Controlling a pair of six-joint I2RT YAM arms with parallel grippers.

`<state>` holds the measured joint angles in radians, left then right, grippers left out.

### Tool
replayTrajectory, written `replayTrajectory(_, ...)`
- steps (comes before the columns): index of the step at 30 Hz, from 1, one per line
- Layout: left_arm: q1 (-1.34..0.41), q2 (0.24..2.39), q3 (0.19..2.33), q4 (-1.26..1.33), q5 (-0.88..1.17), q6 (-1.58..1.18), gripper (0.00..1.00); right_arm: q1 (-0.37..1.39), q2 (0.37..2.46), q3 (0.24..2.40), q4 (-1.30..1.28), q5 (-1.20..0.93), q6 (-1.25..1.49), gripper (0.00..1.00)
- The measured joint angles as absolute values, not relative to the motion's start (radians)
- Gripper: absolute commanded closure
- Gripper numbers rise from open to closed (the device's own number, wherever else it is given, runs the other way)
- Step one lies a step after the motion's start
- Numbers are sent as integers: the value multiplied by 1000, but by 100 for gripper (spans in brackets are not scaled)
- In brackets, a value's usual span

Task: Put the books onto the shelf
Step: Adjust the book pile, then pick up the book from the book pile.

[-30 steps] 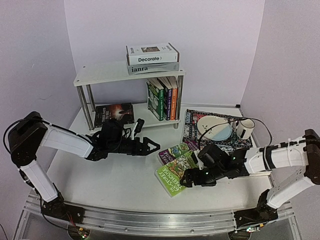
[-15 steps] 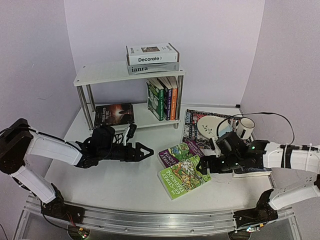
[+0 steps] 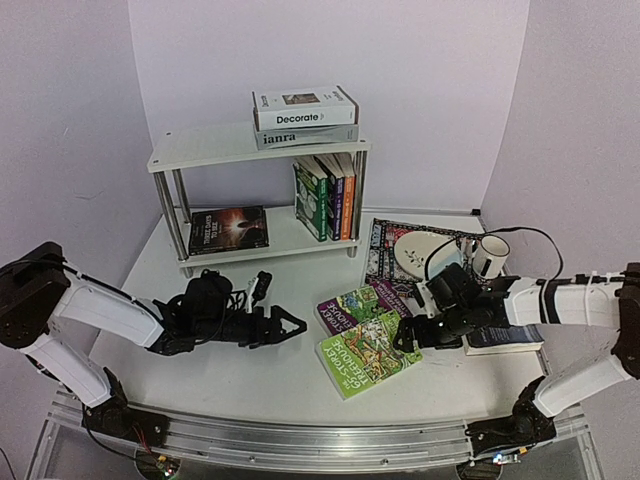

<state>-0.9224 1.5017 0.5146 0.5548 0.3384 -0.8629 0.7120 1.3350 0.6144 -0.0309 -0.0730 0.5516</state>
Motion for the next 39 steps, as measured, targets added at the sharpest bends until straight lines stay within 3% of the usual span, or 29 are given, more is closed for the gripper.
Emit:
replayTrajectory(13, -966, 1588, 497, 633, 340, -971, 10, 712, 1356, 527, 123, -272, 587, 5)
replayTrajectory(39, -1133, 1732, 563, 663, 265, -1073, 12, 714, 1354, 494, 151, -292, 625, 10)
